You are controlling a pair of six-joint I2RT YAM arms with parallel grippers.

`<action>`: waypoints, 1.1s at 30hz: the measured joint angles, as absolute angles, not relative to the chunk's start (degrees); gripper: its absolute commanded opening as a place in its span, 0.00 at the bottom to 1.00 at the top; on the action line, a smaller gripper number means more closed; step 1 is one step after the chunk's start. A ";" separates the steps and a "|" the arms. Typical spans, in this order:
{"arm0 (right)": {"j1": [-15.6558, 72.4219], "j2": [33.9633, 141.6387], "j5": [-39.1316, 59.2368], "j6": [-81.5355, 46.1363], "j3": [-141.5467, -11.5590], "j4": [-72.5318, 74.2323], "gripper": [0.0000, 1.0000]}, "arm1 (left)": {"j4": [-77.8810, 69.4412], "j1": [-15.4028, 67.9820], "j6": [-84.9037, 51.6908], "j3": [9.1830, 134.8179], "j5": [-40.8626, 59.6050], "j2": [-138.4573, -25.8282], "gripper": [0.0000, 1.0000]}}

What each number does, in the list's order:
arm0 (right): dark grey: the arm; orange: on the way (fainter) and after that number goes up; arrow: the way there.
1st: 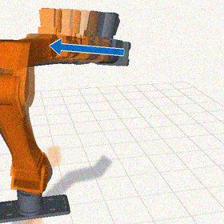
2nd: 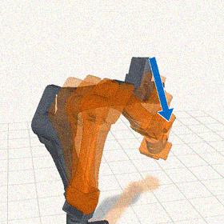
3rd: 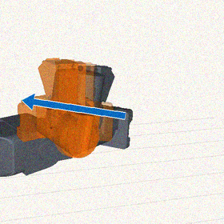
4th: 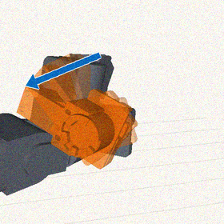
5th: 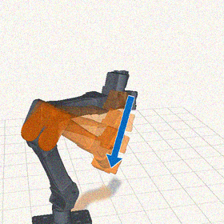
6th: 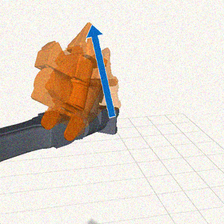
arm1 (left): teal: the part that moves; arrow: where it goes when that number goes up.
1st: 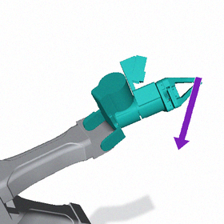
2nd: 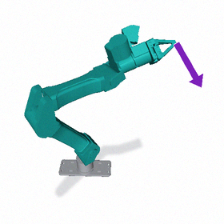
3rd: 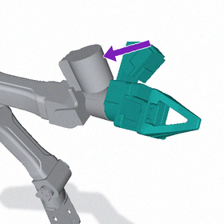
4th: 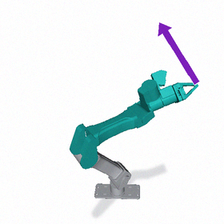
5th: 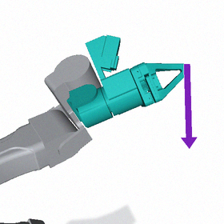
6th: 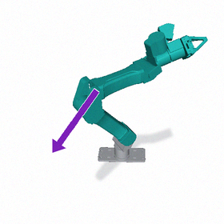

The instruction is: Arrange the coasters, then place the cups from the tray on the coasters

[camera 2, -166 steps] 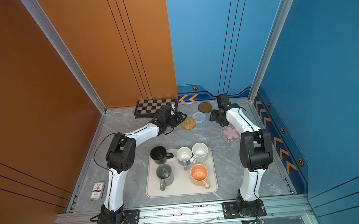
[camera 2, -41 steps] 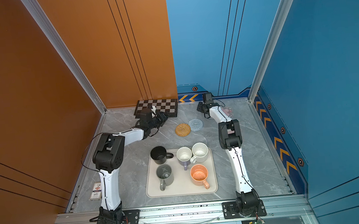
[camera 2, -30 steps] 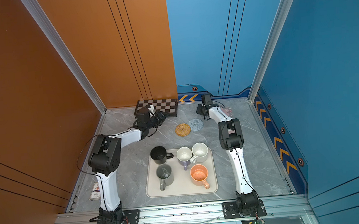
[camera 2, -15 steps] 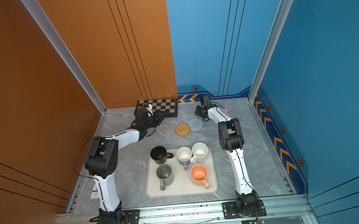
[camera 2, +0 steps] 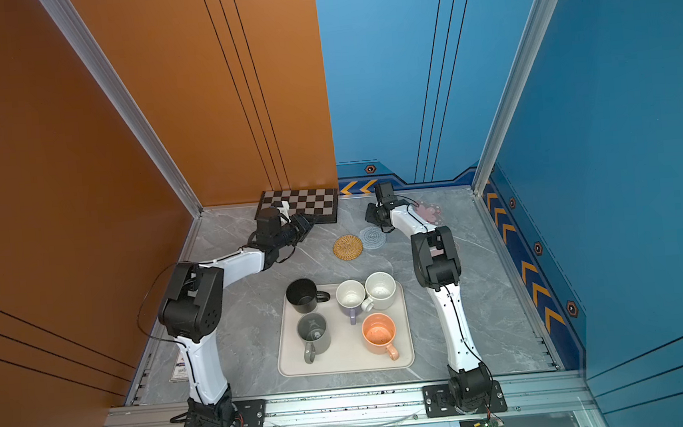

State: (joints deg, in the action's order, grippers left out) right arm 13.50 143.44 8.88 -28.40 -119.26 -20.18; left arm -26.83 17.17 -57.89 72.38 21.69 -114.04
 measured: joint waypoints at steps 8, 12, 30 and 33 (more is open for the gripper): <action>13.56 137.97 8.34 -27.88 -113.75 -23.79 0.51 | -26.85 17.15 -57.91 70.57 21.76 -111.77 0.46; 13.56 132.27 7.90 -27.16 -108.71 -25.45 0.51 | -26.00 17.30 -57.87 70.08 22.41 -111.28 0.45; 18.63 121.58 7.42 -23.99 -91.68 -27.51 0.45 | -9.82 21.71 -50.28 69.78 21.54 -105.75 0.45; 18.63 123.11 7.27 -23.99 -92.47 -27.49 0.44 | -7.79 22.50 -49.25 70.00 21.23 -105.75 0.45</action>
State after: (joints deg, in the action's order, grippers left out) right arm 18.63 123.11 7.27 -23.99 -92.47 -27.49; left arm -7.79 22.50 -49.25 70.00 21.23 -105.75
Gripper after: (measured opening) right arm 0.444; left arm 0.450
